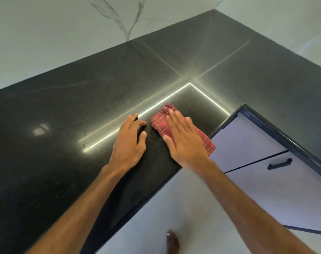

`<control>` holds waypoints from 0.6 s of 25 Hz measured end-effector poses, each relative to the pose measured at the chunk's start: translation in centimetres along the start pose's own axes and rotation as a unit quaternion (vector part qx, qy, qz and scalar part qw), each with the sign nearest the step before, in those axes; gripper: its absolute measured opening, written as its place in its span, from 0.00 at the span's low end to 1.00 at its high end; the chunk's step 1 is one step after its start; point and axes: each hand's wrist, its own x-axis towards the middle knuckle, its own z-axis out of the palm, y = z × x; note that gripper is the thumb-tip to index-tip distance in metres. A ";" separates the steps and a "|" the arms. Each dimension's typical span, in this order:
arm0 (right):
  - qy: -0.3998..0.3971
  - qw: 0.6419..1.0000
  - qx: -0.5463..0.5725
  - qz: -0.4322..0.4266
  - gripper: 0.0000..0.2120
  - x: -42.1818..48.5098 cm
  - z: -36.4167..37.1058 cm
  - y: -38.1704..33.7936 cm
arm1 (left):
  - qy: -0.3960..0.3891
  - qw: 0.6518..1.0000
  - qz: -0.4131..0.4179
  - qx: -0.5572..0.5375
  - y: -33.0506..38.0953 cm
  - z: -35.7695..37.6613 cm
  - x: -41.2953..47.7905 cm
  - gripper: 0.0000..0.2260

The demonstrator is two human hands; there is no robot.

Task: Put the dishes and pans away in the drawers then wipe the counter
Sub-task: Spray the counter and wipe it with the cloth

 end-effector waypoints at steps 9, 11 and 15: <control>0.005 1.000 0.029 0.011 0.33 8.6 -1.5 14.5 | -0.014 0.992 0.019 0.127 4.4 5.2 7.5 0.21; 0.004 0.999 0.035 0.029 0.33 10.9 -2.1 17.7 | -0.031 0.983 0.023 0.177 4.7 5.8 8.4 0.22; 0.010 0.997 0.056 0.054 0.31 13.0 -2.3 18.1 | -0.049 0.988 0.034 0.144 4.0 5.0 8.5 0.22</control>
